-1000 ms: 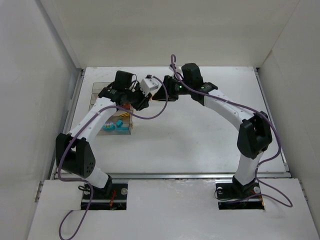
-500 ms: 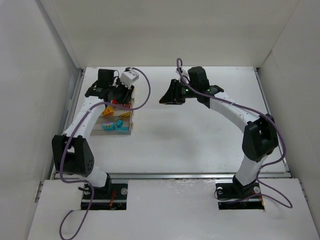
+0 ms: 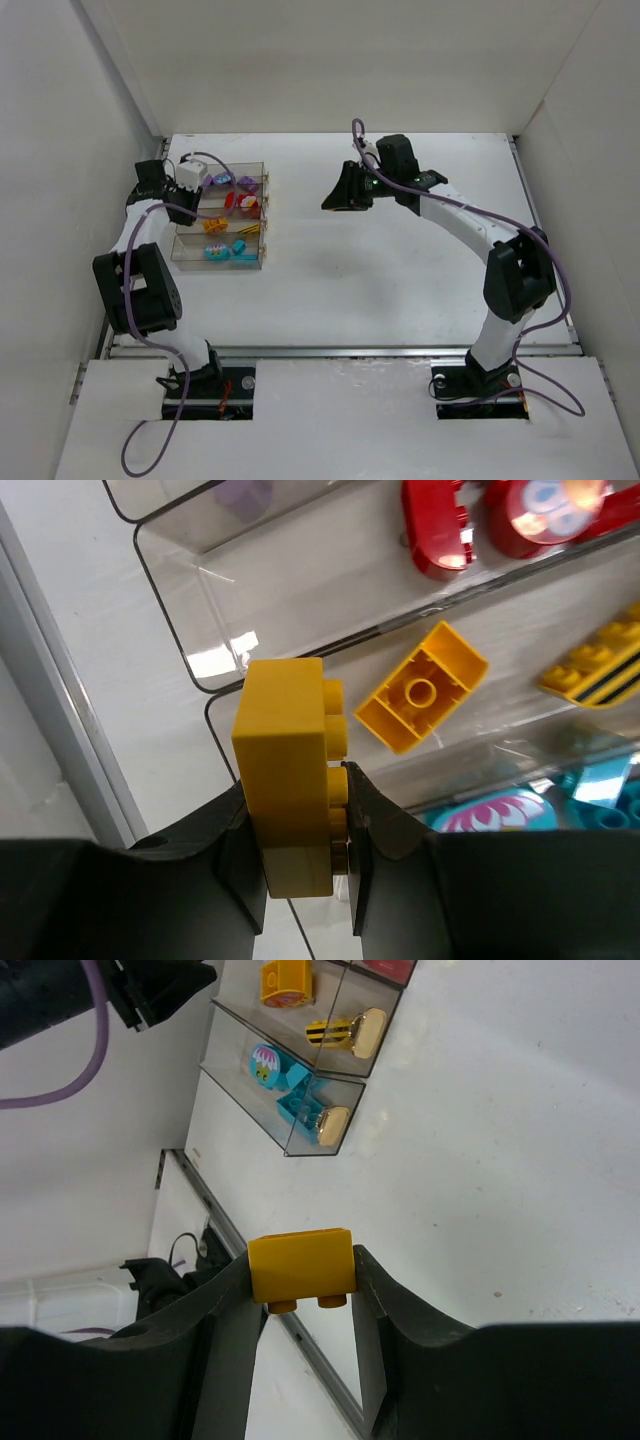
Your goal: Sort the legos into containers by color
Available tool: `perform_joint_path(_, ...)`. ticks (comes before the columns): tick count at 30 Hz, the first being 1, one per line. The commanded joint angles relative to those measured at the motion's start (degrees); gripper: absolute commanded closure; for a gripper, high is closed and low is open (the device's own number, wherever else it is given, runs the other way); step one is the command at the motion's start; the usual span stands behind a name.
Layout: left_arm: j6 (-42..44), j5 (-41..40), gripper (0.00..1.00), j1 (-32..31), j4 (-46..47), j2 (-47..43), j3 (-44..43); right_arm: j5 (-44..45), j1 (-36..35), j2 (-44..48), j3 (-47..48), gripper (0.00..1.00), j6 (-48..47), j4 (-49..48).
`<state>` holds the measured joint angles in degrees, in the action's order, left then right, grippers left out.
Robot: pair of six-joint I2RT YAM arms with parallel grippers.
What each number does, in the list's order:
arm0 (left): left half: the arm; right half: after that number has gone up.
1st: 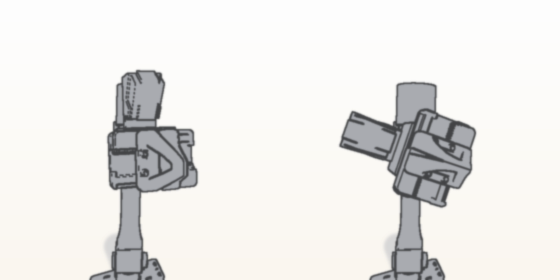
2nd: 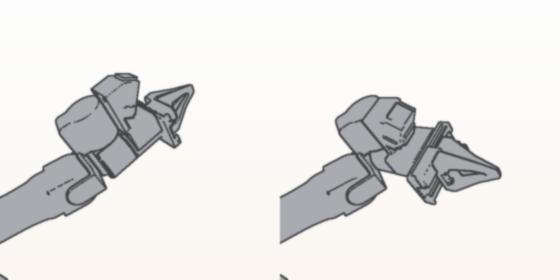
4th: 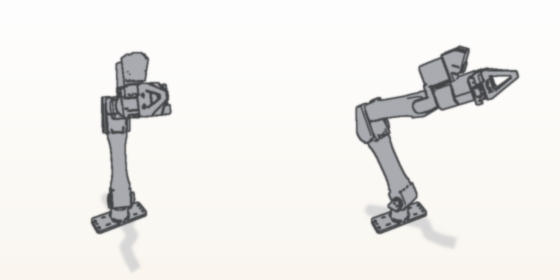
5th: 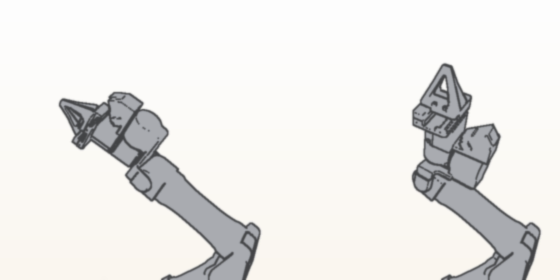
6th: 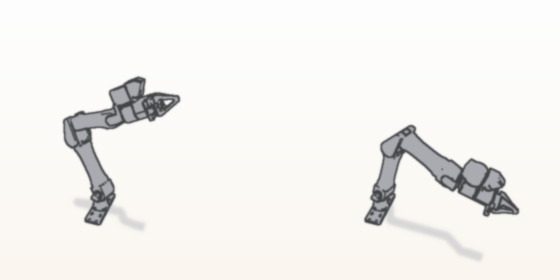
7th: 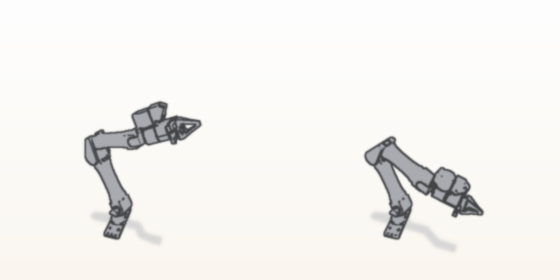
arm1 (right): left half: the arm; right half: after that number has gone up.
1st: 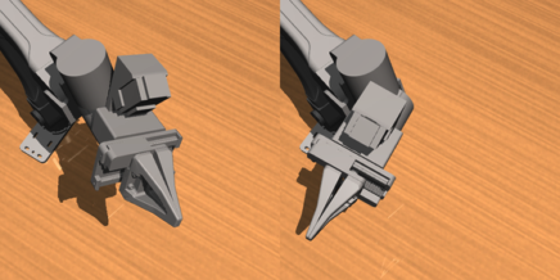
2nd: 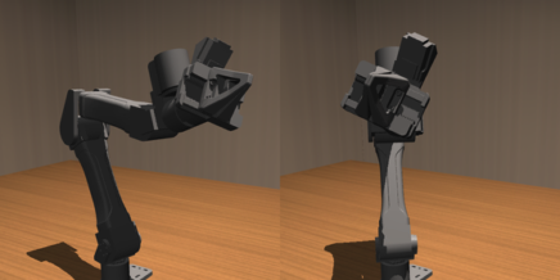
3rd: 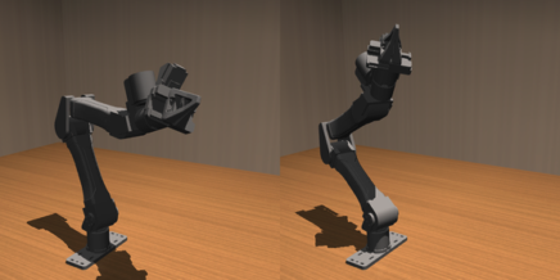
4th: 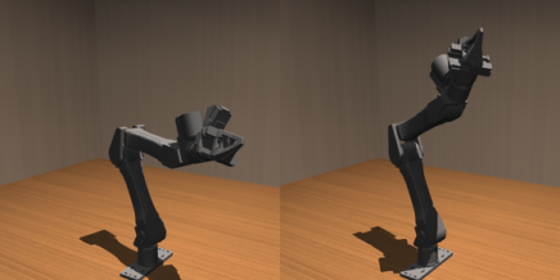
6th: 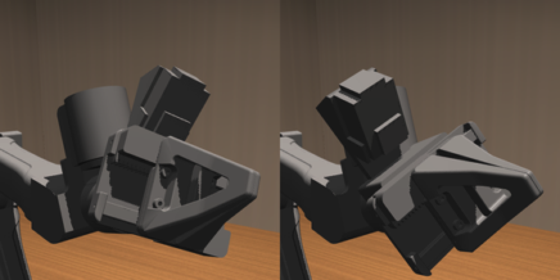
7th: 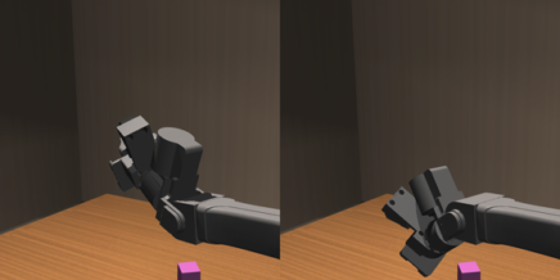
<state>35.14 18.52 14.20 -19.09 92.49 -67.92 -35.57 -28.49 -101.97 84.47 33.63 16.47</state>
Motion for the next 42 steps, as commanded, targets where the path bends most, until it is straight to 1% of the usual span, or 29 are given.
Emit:
perform_joint_path(1,0.64,-0.86,0.96,0.31,4.76,2.16,1.21,-0.73,-0.07,-0.16,1.23,1.0,-0.93,-1.18)
perform_joint_path(2,-0.15,-1.38,0.93,0.31,4.77,2.78,1.21,-0.73,-0.07,-0.16,0.71,1.0,-0.93,-1.18)
perform_joint_path(5,-0.15,-1.91,0.91,0.31,5.46,4.1,1.82,-0.11,-0.07,0.37,0.09,1.0,-0.93,-0.56)
perform_joint_path(7,-0.15,-2.44,0.87,0.83,6.08,4.1,2.44,-0.11,-0.07,0.37,0.08,1.0,-0.93,-0.56)
perform_joint_path(8,-0.15,-2.44,0.83,0.83,6.08,4.1,2.44,0.41,-0.07,0.37,0.08,1.0,-0.93,-0.56)
perform_joint_path(9,-0.15,-2.96,0.75,1.36,6.08,4.63,2.44,0.42,-0.07,0.37,0.08,1.0,-0.93,-0.56)
perform_joint_path(13,-1.73,-2.97,0.64,1.36,6.08,5.16,2.44,0.42,-0.07,0.37,1.48,1.0,-0.93,-0.03)
perform_joint_path(14,-1.74,-2.45,0.55,1.36,6.08,5.16,2.44,0.42,-0.07,-0.15,2.27,1.0,-0.93,0.49)
perform_joint_path(16,-2.26,-2.44,0.48,1.36,6.08,5.16,2.44,0.42,-0.6,-0.16,3.07,1.0,-0.93,1.02)
perform_joint_path(18,-2.26,-2.44,0.45,1.36,6.08,5.16,2.44,0.42,-0.6,-0.68,3.78,1.0,-1.55,1.8)
perform_joint_path(25,-4.19,-2.44,0.42,1.36,6.08,1.91,2.44,0.94,-0.6,-0.68,3.78,1.0,-2.16,1.81)
perform_joint_path(26,-4.81,-1.13,0.42,1.36,6.08,1.3,1.66,1.47,-0.6,-0.68,3.78,1.0,-2.16,1.81)
perform_joint_path(28,-7.26,0.01,0.42,1.89,6.08,-0.99,-0.01,3.31,-2.35,-1.21,6.84,1.0,-2.95,3.04)
perform_joint_path(30,-9.81,0.72,0.42,2.42,5.38,-2.83,-2.11,5.76,-4.45,-3.75,10.44,1.0,-4.18,5.41)
perform_joint_path(31,-11.13,1.59,0.42,2.94,4.77,-5.1,-2.13,5.78,-5.43,-4.98,15.07,1.0,-4.18,5.42)
perform_joint_path(32,-13.75,1.6,0.42,3.81,4.77,-7.82,-2.74,4.99,-7.26,-8.38,17.72,1.0,-4.18,5.42)
perform_joint_path(33,-15.08,0.99,0.42,3.82,4.77,-7.85,-2.74,4.99,-7.28,-10.51,20.53,1.0,-4.18,4.89)
perform_joint_path(34,-16.4,-0.58,0.41,4.43,5.64,-10.63,-1.96,4.99,-9.11,-12.53,23.43,1.0,-3.49,4.28)
perform_joint_path(35,-17.72,-2.6,0.4,4.44,5.64,-11.88,-1.95,4.99,-9.91,-14.81,28.6,1.0,-2.52,3.49)
perform_joint_path(36,-20.08,-5.05,0.39,4.44,6.43,-13.02,-1.0,4.99,-10.44,-19.36,31.08,1.0,0.62,2.52)
perform_joint_path(37,-20.98,-10.04,0.37,4.44,6.44,-13.9,-0.12,4.38,-10.97,-21.67,33.29,1.0,2.56,-0.97)
perform_joint_path(38,-21.77,-12.44,0.37,4.44,6.44,-15.22,0.42,4.37,-11.84,-23.86,37.22,1.0,4.41,-3.26)
perform_joint_path(39,-22.3,-14.37,0.36,4.44,6.44,-15.84,1.03,4.37,-11.85,-28.41,39.26,1.0,7.74,-5.29)
perform_joint_path(40,-22.3,-17.26,0.36,4.44,6.44,-16.37,1.56,5.5,-12.81,-30.8,42.07,1.0,8.64,-6.18)
perform_joint_path(41,-22.3,-18.25,0.36,4.44,6.44,-17.77,3.39,6.3,-13.34,-33.35,45.23,1.0,8.65,-6.19)
perform_joint_path(42,-22.83,-19.04,0.36,4.44,6.44,-18.65,4.45,6.3,-14.22,-35.73,51.09,1.0,8.65,-6.19)
